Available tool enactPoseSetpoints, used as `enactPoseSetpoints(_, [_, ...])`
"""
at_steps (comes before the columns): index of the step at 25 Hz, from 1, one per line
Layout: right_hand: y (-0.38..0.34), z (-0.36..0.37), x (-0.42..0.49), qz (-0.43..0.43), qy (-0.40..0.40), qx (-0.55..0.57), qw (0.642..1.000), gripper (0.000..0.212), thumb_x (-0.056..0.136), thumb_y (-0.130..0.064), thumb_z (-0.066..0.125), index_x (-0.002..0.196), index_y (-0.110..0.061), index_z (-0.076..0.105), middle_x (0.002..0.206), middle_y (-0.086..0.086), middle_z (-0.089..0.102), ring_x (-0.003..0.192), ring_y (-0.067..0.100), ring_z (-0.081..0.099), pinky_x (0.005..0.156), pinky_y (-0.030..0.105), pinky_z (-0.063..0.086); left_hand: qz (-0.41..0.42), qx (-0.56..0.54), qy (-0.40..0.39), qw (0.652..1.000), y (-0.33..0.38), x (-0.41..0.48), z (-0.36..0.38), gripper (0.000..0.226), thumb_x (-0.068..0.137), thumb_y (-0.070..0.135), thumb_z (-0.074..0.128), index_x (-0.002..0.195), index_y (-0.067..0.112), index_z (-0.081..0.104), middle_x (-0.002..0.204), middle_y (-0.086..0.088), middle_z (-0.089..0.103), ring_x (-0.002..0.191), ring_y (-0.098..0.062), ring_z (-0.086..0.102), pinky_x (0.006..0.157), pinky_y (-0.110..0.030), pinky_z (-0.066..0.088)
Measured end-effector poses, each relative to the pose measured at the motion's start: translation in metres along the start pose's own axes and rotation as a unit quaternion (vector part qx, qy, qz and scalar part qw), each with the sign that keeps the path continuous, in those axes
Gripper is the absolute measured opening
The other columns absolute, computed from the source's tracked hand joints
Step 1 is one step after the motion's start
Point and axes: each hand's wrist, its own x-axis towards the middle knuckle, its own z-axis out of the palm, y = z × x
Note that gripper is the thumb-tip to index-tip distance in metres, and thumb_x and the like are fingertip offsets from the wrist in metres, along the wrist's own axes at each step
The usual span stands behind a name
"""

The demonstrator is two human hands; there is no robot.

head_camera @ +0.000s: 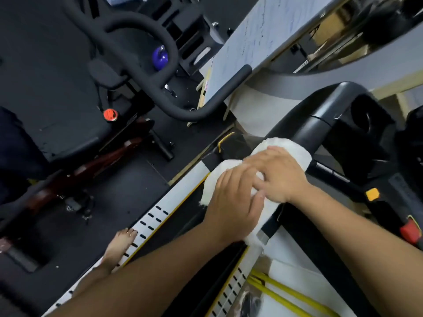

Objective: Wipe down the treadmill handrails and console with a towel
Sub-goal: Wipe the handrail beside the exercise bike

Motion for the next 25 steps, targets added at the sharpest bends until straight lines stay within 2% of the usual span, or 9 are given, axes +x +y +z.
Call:
enactPoseSetpoints(3, [-0.030,-0.002,0.000,0.076,0.030,-0.022,0.996,0.033,0.088,-0.049,0.033,0.101,-0.043,0.063,0.109,-0.023,0.066,0.111,0.011,0.053,0.109,0.041,0.026,-0.089,-0.043,-0.082,0.992,0.002,-0.013,-0.006,0.073,0.085,0.034,0.044,0.151,0.010,0.023,0.155,-0.008,0.030,0.140,-0.024,0.036,0.111,-0.042,0.038])
enactPoseSetpoints(5, [-0.053,0.008,-0.023,0.036,0.024,0.007,0.999,0.037,0.092,-0.047,0.032,0.111,-0.041,0.064,0.118,-0.024,0.063,0.117,0.006,0.050,0.111,0.044,0.023,-0.091,-0.017,-0.139,0.986,-0.001,-0.044,-0.013,0.085,0.086,0.038,0.044,0.156,0.013,0.003,0.165,-0.008,0.007,0.151,-0.022,0.014,0.122,-0.039,0.021])
enactPoseSetpoints(7, [-0.044,0.008,-0.036,-0.063,0.011,0.015,0.998,0.039,0.095,-0.045,0.035,0.122,-0.036,0.063,0.126,-0.020,0.061,0.119,0.006,0.052,0.109,0.042,0.030,-0.078,0.082,-0.179,0.977,0.002,-0.065,-0.018,0.089,0.088,0.047,0.038,0.156,0.009,-0.004,0.165,-0.012,-0.003,0.152,-0.025,0.003,0.123,-0.038,0.008])
enactPoseSetpoints(9, [-0.015,-0.006,-0.007,-0.074,-0.026,0.028,0.996,0.045,0.093,-0.048,0.038,0.130,-0.031,0.058,0.129,-0.009,0.062,0.120,0.014,0.056,0.104,0.038,0.038,-0.090,0.112,-0.184,0.972,0.006,-0.049,-0.016,0.092,0.091,0.052,0.041,0.155,0.004,-0.005,0.164,-0.017,-0.004,0.152,-0.029,0.002,0.124,-0.042,0.006])
enactPoseSetpoints(11, [-0.002,-0.017,0.025,0.041,-0.019,0.040,0.998,0.046,0.092,-0.050,0.040,0.131,-0.031,0.055,0.130,-0.003,0.062,0.121,0.021,0.054,0.101,0.037,0.038,-0.110,0.100,-0.228,0.962,0.005,-0.018,-0.011,0.096,0.094,0.057,0.046,0.155,0.002,-0.005,0.164,-0.018,-0.005,0.152,-0.028,-0.001,0.123,-0.040,0.003])
enactPoseSetpoints(12, [-0.001,-0.012,0.030,0.072,0.007,0.029,0.997,0.043,0.092,-0.050,0.038,0.122,-0.030,0.061,0.123,-0.003,0.065,0.116,0.022,0.056,0.099,0.037,0.038,-0.113,0.094,-0.241,0.959,0.006,-0.008,-0.010,0.097,0.094,0.058,0.047,0.155,0.003,-0.004,0.164,-0.017,-0.004,0.152,-0.027,0.000,0.122,-0.038,0.004])
enactPoseSetpoints(15, [-0.009,0.005,0.009,0.038,0.094,0.016,0.995,0.043,0.092,-0.044,0.035,0.089,-0.025,0.073,0.095,-0.010,0.073,0.096,0.014,0.061,0.097,0.036,0.039,-0.121,0.082,-0.215,0.966,0.005,-0.015,-0.011,0.096,0.093,0.058,0.050,0.156,0.006,0.001,0.165,-0.014,0.003,0.151,-0.026,0.008,0.121,-0.036,0.011])
enactPoseSetpoints(23, [-0.003,0.013,0.004,0.059,0.152,0.063,0.985,0.035,0.085,-0.042,0.041,0.088,-0.031,0.075,0.096,-0.015,0.072,0.099,0.011,0.060,0.103,0.034,0.037,-0.142,0.106,-0.182,0.967,0.007,-0.011,0.003,0.105,0.084,0.060,0.057,0.157,0.013,-0.003,0.165,-0.008,0.007,0.152,-0.023,0.007,0.120,-0.036,0.012])
enactPoseSetpoints(25, [0.002,0.016,0.003,0.059,0.168,0.066,0.982,0.031,0.085,-0.039,0.044,0.084,-0.031,0.073,0.092,-0.014,0.072,0.095,0.012,0.060,0.098,0.031,0.038,-0.151,0.110,-0.180,0.966,0.011,-0.010,0.002,0.104,0.084,0.062,0.058,0.157,0.015,0.000,0.165,-0.003,0.007,0.151,-0.019,0.009,0.119,-0.034,0.016])
